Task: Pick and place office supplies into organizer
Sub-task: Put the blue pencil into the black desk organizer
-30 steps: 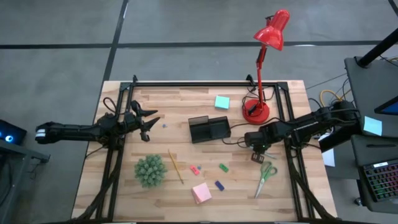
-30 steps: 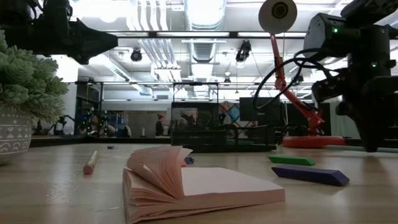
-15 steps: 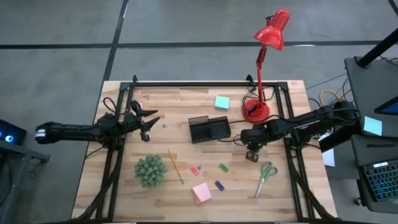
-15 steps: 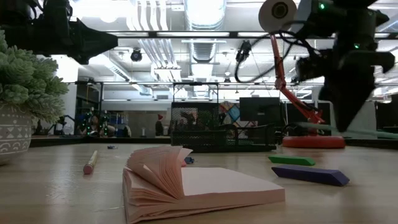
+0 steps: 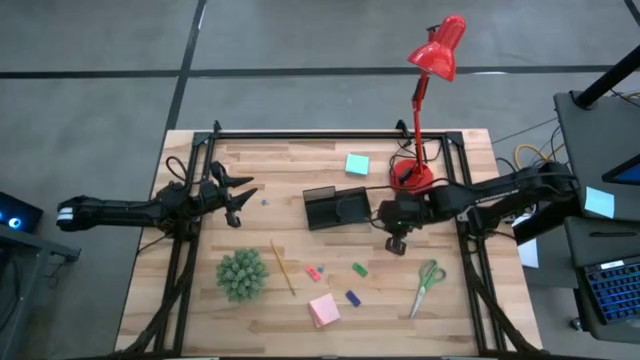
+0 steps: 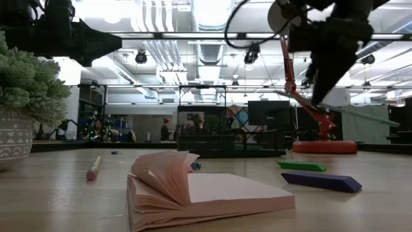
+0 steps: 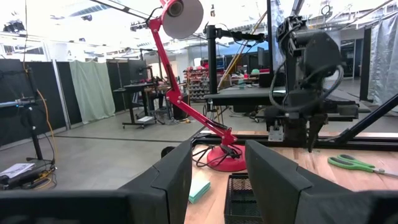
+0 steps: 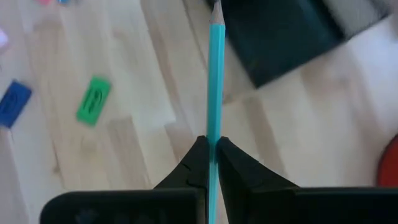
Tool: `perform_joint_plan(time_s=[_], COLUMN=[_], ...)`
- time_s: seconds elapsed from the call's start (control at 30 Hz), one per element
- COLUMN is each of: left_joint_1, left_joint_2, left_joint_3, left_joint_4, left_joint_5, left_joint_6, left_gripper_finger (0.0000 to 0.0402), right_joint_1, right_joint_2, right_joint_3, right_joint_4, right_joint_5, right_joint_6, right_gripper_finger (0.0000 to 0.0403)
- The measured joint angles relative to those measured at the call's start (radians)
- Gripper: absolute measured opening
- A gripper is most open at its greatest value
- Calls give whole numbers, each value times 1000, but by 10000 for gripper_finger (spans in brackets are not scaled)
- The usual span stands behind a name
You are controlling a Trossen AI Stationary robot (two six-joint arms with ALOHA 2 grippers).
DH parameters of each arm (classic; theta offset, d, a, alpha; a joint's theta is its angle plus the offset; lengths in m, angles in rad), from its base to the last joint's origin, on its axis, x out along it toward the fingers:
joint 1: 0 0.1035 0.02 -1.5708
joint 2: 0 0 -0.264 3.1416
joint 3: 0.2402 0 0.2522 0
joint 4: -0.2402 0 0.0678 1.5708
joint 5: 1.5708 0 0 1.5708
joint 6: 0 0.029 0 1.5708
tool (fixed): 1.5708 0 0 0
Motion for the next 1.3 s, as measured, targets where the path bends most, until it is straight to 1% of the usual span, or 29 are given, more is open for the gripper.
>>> perform_joint_plan(time_s=[0.27, 0.43, 0.53, 0.67, 0.97, 1.1, 1.3], left_joint_1=[0, 0, 0, 0, 0, 0, 0], left_joint_2=[-2, -2, -2, -2, -1, 5, 7], left_joint_3=[0, 0, 0, 0, 0, -2, -10], left_joint_4=[0, 0, 0, 0, 0, 0, 0], left_joint_5=[0, 0, 0, 0, 0, 0, 0], left_joint_6=[0, 0, 0, 0, -1, 0, 0], left_gripper_finger=[137, 137, 137, 137, 137, 137, 137], right_joint_1=[-9, -9, -11, -13, -16, -28, -66], right_joint_2=[0, 0, -1, -1, -1, -1, -1], right_joint_3=[103, 118, 107, 84, 51, 30, -47], right_joint_4=[15, 107, 196, 268, 410, 515, 629], right_joint_5=[128, 179, 194, 221, 337, 342, 339], right_joint_6=[-28, -77, -103, -140, -198, -234, -256], right_gripper_finger=[13, 13, 13, 13, 13, 13, 13])
